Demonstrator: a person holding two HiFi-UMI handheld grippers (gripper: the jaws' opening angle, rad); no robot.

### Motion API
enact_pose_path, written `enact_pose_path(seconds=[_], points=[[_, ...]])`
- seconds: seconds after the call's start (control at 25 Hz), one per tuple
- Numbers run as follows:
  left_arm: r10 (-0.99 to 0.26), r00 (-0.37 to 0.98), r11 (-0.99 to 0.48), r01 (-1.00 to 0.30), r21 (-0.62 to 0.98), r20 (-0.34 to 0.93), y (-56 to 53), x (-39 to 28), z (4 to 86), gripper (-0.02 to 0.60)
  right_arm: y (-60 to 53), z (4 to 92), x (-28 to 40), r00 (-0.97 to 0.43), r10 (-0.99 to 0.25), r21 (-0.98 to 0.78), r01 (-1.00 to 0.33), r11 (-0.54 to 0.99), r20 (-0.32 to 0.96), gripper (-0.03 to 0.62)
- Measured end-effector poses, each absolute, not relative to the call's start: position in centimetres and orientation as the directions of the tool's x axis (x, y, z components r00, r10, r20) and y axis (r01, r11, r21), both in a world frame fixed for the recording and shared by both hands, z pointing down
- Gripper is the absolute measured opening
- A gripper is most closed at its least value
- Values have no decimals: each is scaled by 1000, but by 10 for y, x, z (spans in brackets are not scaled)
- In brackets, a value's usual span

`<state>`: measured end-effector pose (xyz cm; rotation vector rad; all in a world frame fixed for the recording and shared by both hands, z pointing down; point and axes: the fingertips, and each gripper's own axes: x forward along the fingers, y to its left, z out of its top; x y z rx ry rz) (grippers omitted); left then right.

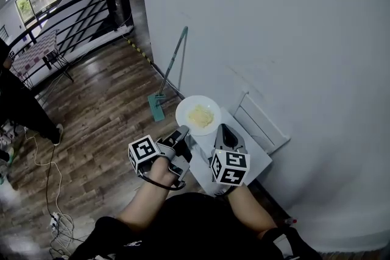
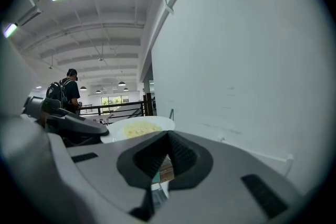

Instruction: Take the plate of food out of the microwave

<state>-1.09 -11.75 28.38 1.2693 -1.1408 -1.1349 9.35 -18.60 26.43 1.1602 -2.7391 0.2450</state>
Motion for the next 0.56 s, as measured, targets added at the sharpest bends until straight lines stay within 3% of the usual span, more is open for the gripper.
enact_pose_path(seconds=[0.56], points=[[-991, 129, -33, -20, 999, -30, -100, -7, 286, 11, -170, 276, 105, -665, -712, -103, -743, 661, 226, 6]])
